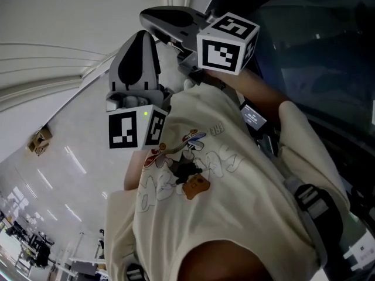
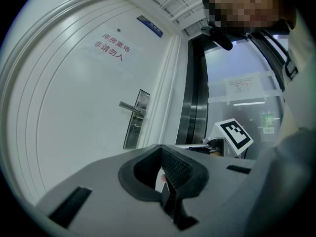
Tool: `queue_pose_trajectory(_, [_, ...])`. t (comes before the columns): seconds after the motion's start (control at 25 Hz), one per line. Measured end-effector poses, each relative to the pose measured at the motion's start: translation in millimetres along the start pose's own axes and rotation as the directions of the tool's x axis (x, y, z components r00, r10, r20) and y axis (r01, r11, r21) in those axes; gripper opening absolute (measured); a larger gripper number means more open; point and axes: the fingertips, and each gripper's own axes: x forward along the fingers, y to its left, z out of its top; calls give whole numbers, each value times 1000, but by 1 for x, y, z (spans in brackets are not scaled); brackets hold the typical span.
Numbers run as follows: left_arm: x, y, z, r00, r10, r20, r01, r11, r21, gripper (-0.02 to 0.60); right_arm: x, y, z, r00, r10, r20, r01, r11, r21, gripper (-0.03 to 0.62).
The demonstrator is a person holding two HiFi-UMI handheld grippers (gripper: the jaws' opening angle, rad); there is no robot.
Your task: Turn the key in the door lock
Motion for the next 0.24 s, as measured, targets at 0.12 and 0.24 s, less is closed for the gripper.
queue_pose_trajectory(0.12, [0, 1, -2, 1000, 8, -7, -8, 1000, 8, 5, 2, -1, -3, 1000, -1, -4, 1, 1000, -3, 8])
queue_pose_trajectory(0.24, [1, 1, -5, 1000, 16, -8, -16, 1000, 11, 5, 2, -3, -5, 1000, 1, -5, -1, 1000, -2, 8])
